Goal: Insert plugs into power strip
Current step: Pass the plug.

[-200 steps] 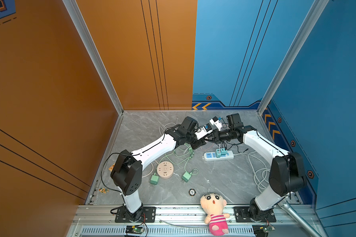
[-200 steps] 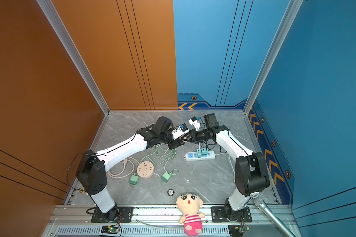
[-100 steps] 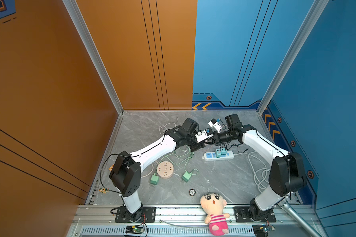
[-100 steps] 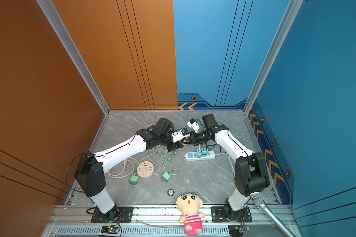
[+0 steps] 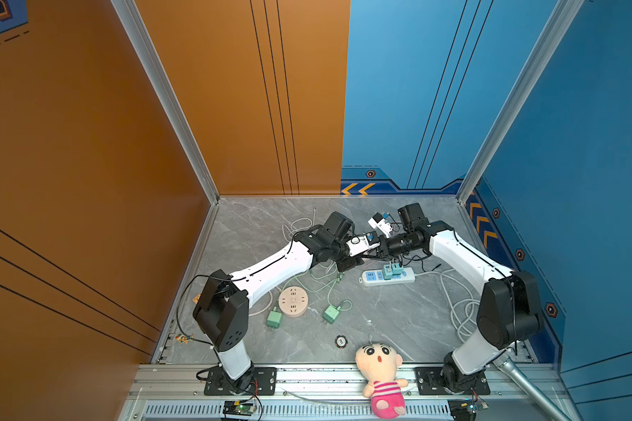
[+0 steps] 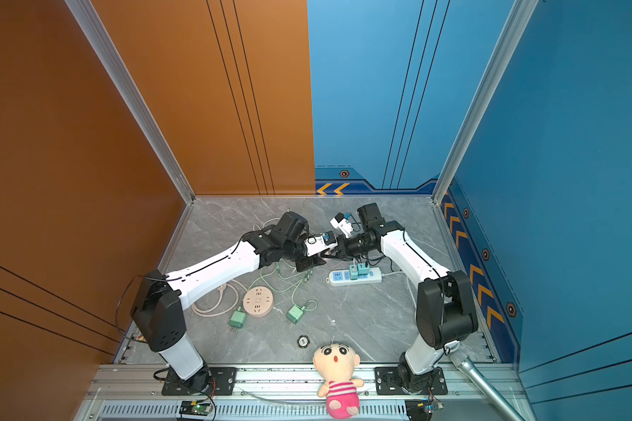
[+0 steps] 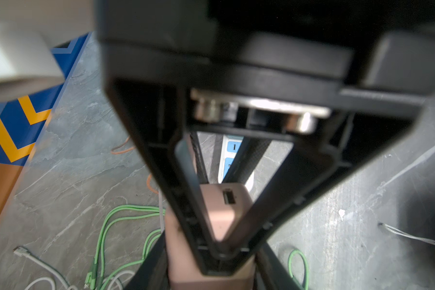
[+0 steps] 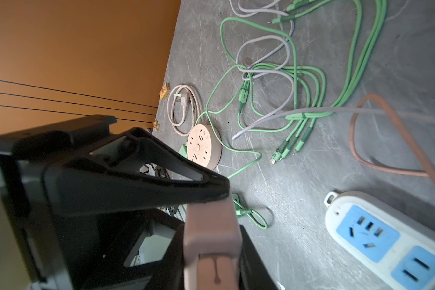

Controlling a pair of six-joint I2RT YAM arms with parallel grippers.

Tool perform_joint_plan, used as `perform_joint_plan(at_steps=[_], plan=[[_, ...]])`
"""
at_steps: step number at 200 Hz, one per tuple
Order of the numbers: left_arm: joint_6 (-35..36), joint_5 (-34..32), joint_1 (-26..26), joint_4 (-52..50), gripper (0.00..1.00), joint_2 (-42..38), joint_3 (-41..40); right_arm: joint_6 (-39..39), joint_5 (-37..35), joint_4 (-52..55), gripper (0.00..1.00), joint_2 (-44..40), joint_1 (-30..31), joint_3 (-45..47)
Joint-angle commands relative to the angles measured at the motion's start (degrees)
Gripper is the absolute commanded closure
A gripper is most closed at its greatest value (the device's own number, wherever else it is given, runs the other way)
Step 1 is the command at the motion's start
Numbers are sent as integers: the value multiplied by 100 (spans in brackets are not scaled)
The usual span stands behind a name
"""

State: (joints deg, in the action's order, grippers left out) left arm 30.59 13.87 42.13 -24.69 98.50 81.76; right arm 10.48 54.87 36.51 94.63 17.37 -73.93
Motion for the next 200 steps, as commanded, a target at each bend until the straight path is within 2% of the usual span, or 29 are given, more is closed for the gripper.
perform_joint_plan(at_steps=[1,13,19,29,48,71,81,84,90,111,135,152,189,200], plan=[[-81,-368,-39,348,48,-91,143,-514,-104,346,100,-37,125,-141],[-127,-468,-49,402,35,-115,150,-512,-190,348,100,-66,88,-170],[-158,-502,-62,403,25,-127,155,-513,-225,343,100,-80,60,-208],[-229,-593,-82,394,19,-170,152,-496,-306,343,100,-102,6,-273],[-596,-637,-180,502,17,-463,-42,-626,-456,426,100,-159,-103,-473],[-997,-809,-287,1228,15,-1127,-845,-1158,-905,645,100,-204,-161,-786],[-1124,-953,-320,1582,15,-1462,-1202,-1574,-1127,864,100,-175,-158,-995],[-1164,-993,-327,1651,10,-1553,-1299,-1726,-1173,936,100,-165,-158,-1059],[-1266,-1070,-360,1747,9,-1725,-1455,-2010,-1264,1067,100,-119,-142,-1179],[-1607,-1140,-467,1788,8,-2166,-1852,-2944,-1904,1563,100,56,-31,-1654],[-1848,-1174,-482,1645,8,-2412,-2067,-4201,-2275,2073,100,307,140,-2157],[-2128,-1158,-519,1698,8,-2651,-2229,-4699,-2546,2079,100,414,149,-2352],[-2277,-1030,-573,1860,8,-3131,-2752,-5485,-2558,2099,100,565,25,-2575],[-2271,-1084,-587,1735,8,-3157,-2785,-5948,-2543,2282,100,616,40,-2630]])
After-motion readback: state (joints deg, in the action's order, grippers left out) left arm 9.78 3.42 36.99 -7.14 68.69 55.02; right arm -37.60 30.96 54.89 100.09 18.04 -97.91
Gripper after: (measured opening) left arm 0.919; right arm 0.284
